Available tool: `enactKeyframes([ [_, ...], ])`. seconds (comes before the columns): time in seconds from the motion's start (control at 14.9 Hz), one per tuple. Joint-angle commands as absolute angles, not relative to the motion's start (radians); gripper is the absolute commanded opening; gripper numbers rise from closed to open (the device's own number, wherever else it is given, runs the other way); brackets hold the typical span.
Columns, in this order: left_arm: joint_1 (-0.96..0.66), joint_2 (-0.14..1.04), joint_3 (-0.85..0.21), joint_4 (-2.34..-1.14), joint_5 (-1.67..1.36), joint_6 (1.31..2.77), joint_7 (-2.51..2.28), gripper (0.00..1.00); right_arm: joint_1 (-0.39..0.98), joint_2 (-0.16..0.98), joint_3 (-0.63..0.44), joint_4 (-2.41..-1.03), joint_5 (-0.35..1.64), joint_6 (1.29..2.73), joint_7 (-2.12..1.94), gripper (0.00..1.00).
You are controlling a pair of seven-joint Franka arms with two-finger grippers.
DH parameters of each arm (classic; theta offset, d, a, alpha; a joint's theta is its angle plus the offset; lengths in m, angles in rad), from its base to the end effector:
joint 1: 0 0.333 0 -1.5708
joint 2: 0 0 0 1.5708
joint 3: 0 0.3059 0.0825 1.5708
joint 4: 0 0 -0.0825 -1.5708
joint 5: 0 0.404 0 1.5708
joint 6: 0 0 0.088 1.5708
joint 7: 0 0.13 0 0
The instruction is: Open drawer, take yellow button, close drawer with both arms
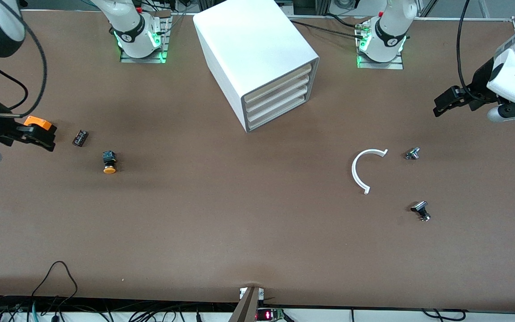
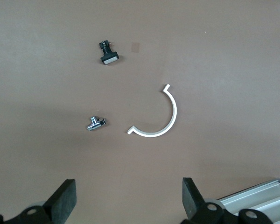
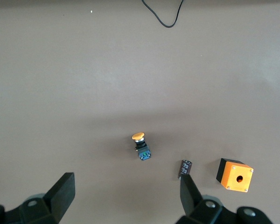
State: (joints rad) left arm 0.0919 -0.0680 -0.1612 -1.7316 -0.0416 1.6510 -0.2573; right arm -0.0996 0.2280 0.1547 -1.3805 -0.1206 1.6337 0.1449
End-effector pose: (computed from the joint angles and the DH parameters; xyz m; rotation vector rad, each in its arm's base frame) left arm 0.5561 -0.0460 0.5570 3.0992 0.2985 -0.0284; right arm 0.6473 0.0105 0.5538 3.0556 -0.1350 0.0553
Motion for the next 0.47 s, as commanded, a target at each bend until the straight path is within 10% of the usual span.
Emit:
enactKeyframes([
  [0.0,0.084,-0.066,-0.169,-1.718,-0.026,1.618,-0.233,1.0,-0.1,0.187,0.117,-1.436,-0.083,1.664,0.054,1.0],
  [0.4,0.084,-0.066,-0.17,-1.718,-0.025,1.608,-0.232,1.0,-0.114,0.112,0.063,-1.574,-0.046,1.746,0.017,1.0],
])
